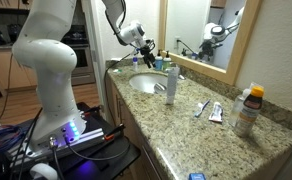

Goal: Take the silver cup out of the sink and place it on the counter top

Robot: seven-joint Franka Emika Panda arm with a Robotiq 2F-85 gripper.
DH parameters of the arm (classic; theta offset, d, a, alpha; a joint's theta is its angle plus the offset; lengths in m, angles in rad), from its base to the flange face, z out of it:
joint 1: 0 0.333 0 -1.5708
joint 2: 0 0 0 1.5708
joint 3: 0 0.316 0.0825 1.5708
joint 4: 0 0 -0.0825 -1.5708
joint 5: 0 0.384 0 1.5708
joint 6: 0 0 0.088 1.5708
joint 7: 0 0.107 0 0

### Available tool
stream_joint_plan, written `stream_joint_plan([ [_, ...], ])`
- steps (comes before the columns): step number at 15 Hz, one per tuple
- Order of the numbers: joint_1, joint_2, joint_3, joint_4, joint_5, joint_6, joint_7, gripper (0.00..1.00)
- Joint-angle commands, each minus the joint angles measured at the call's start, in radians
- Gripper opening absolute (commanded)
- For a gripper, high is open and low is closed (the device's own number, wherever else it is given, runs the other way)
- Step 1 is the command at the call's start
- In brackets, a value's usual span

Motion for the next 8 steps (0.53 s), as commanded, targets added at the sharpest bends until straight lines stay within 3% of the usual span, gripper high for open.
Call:
stream_joint_plan([
  [1,0.006,-0.006,0.005,0.001,0.08,-0.087,-0.112,1.0],
  [3,-0.008,-0.008,0.02,-0.01,0.139,-0.009,-0.188,1.0],
  [5,-0.004,-0.007,0.02,-0.005,0.204,-0.016,-0.232,1.0],
  [6,0.026,-0.001,-0.011,0.002,0.167,-0.027,-0.18,1.0],
  [8,0.026,-0.001,-0.008,0.002,0.192,-0.027,-0.203,1.0],
])
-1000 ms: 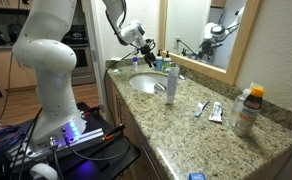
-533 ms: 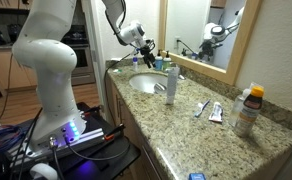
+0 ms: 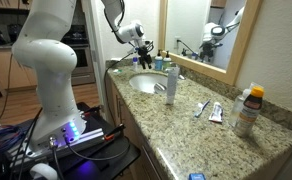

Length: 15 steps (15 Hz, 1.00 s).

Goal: Take the silver cup out of the sink and place it on the counter top

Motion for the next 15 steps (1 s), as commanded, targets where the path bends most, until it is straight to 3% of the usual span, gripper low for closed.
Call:
stream_joint_plan([
  [1,0.022,0.0,-0.024,0.002,0.016,0.001,-0.01,1.0],
  [8,0.022,0.0,-0.024,0.002,0.017,0.001,-0.011,1.0],
  [10,0.023,0.078,-0.038,0.014,0.013,-0.003,0.012,1.0],
  [15,0.03,0.184,-0.108,0.01,0.006,0.208,0.105,1.0],
])
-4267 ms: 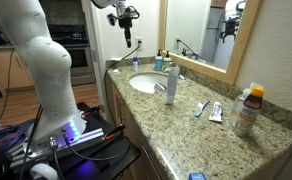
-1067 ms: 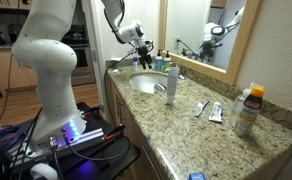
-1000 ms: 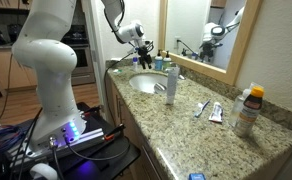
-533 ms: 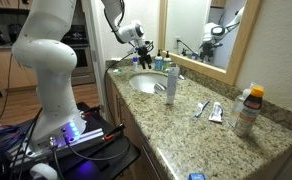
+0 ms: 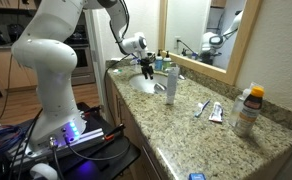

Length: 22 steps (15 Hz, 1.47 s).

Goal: Take the silver cup out of the sink and place it on the counter top

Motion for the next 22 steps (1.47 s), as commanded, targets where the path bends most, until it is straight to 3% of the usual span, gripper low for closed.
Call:
stream_joint_plan([
  [1,0.025,0.024,-0.041,0.002,0.023,0.044,0.007,1.0],
  [3,0.026,0.052,-0.059,0.004,0.025,0.087,0.027,1.0],
  [7,0.115,0.148,-0.155,0.042,-0.099,0.119,0.158,1.0],
  [11,0.148,0.232,-0.173,0.09,-0.107,0.162,0.278,1.0],
  [13,0.161,0.242,-0.178,0.088,-0.102,0.207,0.333,1.0],
  [17,0.218,0.235,-0.259,0.066,-0.145,0.309,0.471,1.0],
  [19,0.259,0.233,-0.3,0.061,-0.189,0.305,0.538,1.0],
  [22,0.296,0.232,-0.328,0.067,-0.268,0.19,0.583,1.0],
])
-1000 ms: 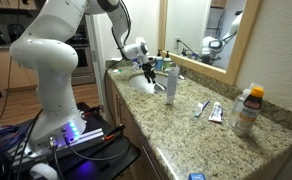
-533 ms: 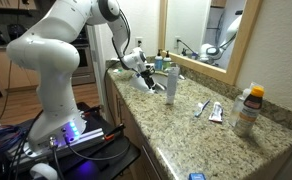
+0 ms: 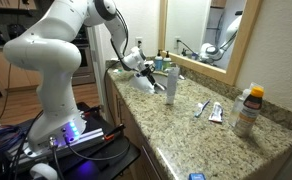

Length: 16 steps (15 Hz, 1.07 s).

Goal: Take the silver cup out of the sink and place it on the counter top

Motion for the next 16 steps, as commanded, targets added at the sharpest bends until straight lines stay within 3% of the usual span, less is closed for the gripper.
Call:
stream_joint_plan([
  [1,0.051,-0.008,-0.029,-0.009,-0.077,-0.146,0.063,1.0],
  [5,0.033,-0.011,0.022,0.001,-0.149,-0.297,0.142,1.0],
  [6,0.022,-0.012,0.039,0.002,-0.165,-0.312,0.152,0.75],
  [7,0.012,-0.014,0.055,0.003,-0.176,-0.332,0.163,0.74],
  [16,-0.045,-0.015,0.137,0.011,-0.291,-0.382,0.273,0.12],
])
